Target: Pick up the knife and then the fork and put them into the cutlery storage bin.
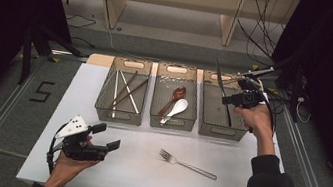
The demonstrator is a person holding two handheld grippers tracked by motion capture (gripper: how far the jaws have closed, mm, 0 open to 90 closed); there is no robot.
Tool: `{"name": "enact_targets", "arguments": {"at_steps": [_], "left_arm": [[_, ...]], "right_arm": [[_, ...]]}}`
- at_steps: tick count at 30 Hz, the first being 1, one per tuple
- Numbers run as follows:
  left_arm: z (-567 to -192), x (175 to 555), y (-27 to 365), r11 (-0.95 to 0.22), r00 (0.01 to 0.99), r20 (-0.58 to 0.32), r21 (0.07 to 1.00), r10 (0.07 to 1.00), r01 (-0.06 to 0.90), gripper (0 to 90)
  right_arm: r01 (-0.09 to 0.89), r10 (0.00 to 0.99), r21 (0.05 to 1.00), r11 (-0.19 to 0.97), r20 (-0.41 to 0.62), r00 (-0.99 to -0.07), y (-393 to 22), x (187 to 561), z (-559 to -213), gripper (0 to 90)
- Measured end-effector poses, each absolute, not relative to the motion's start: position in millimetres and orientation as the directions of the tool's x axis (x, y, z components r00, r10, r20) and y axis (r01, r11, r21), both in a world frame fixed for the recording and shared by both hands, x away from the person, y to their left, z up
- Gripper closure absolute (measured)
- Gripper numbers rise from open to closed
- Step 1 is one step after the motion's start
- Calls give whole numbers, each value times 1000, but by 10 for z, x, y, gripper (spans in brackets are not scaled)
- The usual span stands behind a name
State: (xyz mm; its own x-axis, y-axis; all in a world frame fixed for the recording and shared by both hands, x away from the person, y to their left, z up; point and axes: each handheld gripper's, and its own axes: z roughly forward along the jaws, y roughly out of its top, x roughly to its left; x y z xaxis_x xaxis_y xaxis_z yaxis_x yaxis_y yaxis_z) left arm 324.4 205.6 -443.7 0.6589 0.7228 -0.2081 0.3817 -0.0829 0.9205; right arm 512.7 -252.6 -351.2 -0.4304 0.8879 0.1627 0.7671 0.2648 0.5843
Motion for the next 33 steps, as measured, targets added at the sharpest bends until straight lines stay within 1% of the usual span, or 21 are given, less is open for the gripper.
{"name": "enact_targets", "arguments": {"at_steps": [14, 33], "left_arm": [[-4440, 3248, 2057, -76, 659, -217, 919, 721, 387, 165], [-4434, 3244, 2054, -79, 661, -212, 921, 719, 381, 165]], "right_arm": [[775, 914, 589, 228, 144, -378, -2569, 5262, -3614, 805], [785, 927, 573, 235, 110, -358, -2563, 5315, -3790, 804]]}}
